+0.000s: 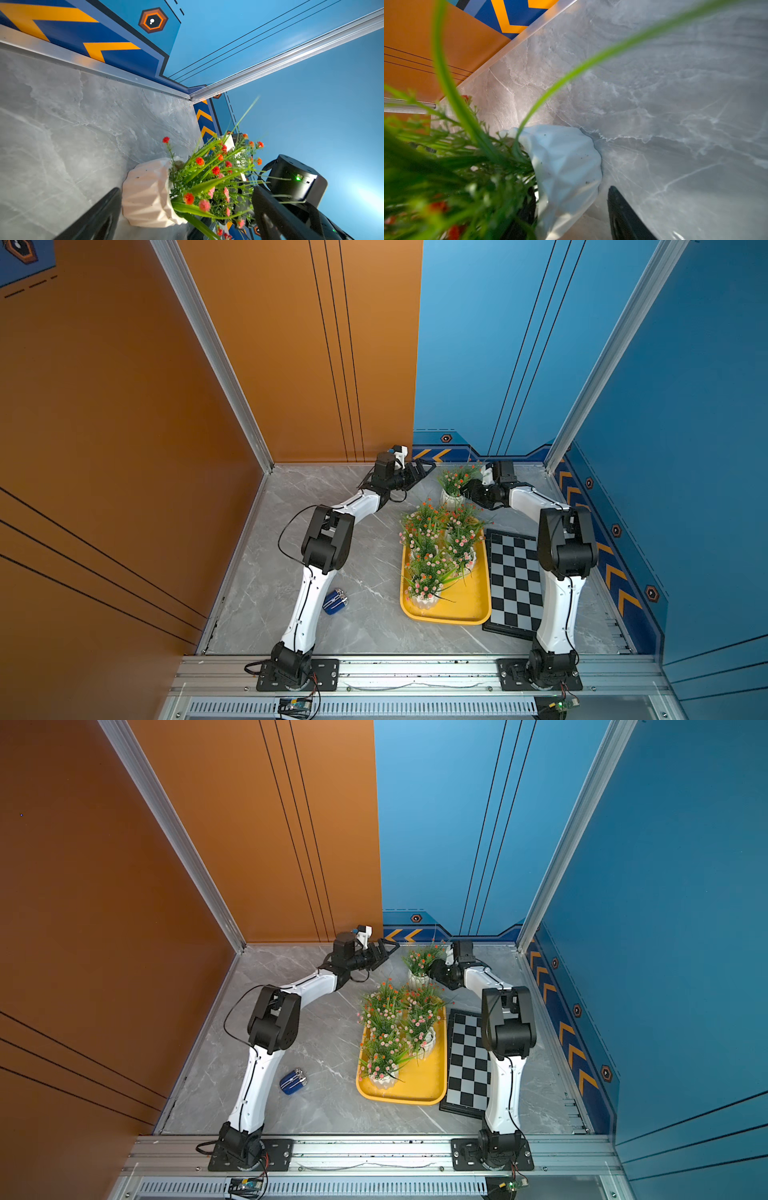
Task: Put the potted gypsophila into the storage box
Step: Pick up the baby's breath potted plant from the center of the board.
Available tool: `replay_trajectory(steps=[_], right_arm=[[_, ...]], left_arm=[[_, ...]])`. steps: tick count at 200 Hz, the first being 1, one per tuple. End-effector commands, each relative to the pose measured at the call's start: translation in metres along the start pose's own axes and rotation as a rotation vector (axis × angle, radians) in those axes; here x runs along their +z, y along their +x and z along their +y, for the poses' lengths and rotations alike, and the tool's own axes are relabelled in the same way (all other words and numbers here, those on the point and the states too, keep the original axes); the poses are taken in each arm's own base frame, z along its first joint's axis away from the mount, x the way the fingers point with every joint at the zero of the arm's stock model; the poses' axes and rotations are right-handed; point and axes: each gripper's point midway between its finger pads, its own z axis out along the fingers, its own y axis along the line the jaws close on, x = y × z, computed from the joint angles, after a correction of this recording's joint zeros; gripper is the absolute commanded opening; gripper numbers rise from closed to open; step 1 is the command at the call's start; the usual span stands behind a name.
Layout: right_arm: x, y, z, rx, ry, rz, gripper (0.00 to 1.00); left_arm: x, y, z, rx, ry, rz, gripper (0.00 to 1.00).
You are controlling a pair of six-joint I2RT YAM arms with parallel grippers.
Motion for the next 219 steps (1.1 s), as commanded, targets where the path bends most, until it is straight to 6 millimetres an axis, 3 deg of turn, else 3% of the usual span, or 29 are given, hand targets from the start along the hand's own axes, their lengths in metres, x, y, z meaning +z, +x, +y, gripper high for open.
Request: replay_trajectory(steps=[1,42,109,162,188,219], right_arm=[[0.011,0.001,-0.004,0.007,0.022,0.007,0.56],[0.014,-0.004,-0.007,0.014,0.06,-0.007,0.43],[-0.006,-0.004,-0.01,-0.044,0.203,-0.017,0.23],[-0.002,0.008,-0.016,-0.057,0.265,0.025,0.08],[-0.011,0.001,-0.012,-0.068,0.279,-0.003,0.03],[-0.036,-0.021,0.002,-0.092,0.28,-0.078,0.0]], left_arm=[[-0.013,-0.015,-0.016,0.06,-0.001,-0.045,0.98],[-0.021,-0.011,-0.02,0.077,-0.018,-0.051,0.98],[-0.032,-0.005,-0.037,0.145,-0.028,-0.04,0.98],[-0.029,0.01,-0.071,0.197,0.041,0.005,0.98],[-0.038,0.012,-0.086,0.229,0.054,0.002,0.98],[-0.055,0.014,-0.098,0.266,0.048,-0.011,0.98]])
